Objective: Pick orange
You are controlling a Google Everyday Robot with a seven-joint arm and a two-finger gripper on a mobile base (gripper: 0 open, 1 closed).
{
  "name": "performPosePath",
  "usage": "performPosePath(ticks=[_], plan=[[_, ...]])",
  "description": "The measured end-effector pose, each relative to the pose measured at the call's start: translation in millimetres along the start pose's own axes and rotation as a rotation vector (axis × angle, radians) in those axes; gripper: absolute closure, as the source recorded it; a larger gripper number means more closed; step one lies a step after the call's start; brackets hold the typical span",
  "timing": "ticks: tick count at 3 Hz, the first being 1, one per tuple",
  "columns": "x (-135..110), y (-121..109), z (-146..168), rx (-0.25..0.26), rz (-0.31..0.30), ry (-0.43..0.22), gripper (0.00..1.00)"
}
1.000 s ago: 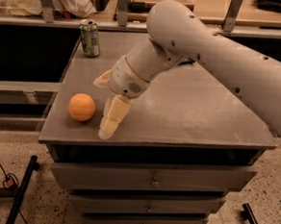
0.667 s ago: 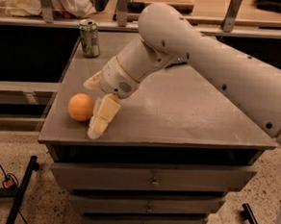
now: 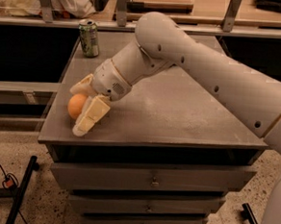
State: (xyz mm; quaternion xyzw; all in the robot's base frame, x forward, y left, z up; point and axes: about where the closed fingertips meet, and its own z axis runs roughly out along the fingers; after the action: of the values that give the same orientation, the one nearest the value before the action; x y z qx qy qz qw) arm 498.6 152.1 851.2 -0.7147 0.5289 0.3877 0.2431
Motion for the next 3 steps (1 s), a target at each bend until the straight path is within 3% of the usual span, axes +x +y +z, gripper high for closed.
performPosePath(ticks=[1, 3], plan=[[-4, 1, 3, -0.003, -0.041, -0.052, 0.41], [-5, 8, -21, 0.037, -0.082, -0.044, 0.88]])
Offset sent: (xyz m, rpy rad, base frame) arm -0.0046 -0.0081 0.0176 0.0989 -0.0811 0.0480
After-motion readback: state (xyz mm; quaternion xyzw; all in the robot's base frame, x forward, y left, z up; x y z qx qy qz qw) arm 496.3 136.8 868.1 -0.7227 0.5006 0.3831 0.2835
